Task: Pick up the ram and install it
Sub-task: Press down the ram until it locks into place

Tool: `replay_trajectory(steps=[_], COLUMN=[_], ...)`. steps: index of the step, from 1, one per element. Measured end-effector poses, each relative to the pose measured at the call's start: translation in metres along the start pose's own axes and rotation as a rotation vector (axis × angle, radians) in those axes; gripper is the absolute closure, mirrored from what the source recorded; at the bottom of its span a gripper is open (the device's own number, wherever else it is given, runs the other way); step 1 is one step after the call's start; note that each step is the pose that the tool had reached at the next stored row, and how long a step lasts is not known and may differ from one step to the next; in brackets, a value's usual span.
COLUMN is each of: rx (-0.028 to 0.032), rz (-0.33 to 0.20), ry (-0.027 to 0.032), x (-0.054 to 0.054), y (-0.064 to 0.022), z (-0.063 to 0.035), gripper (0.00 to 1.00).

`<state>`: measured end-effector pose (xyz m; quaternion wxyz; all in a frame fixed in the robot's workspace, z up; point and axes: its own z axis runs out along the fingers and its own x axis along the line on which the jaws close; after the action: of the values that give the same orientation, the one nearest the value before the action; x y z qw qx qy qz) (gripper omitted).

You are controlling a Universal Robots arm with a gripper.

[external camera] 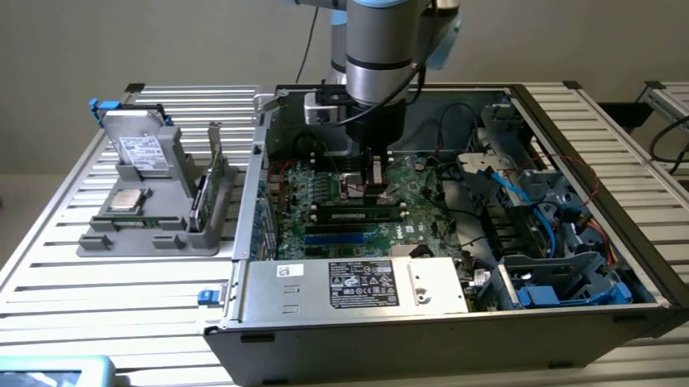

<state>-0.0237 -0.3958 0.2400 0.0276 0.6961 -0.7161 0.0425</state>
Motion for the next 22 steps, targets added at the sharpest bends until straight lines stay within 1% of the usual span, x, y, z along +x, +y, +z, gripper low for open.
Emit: replay_trajectory(steps=[4,6,9,13,22], rx=[0.0018,0.0022,0.0042,0.0043,0.0043], rz=[0.000,0.000,0.000,0.000,0.000], ry=[-0.0012,-0.0014,-0.0013,-0.0013,-0.0013], x=[0.001,0.001,0.001,0.000,0.000], y=[0.0147,0.0186,0.0207,0.0221,0.0234], z=[-0.0001,0.0004,0.0036,0.0060,0.0077], gripper=[0.89,0.89,0.89,0.89,0.89])
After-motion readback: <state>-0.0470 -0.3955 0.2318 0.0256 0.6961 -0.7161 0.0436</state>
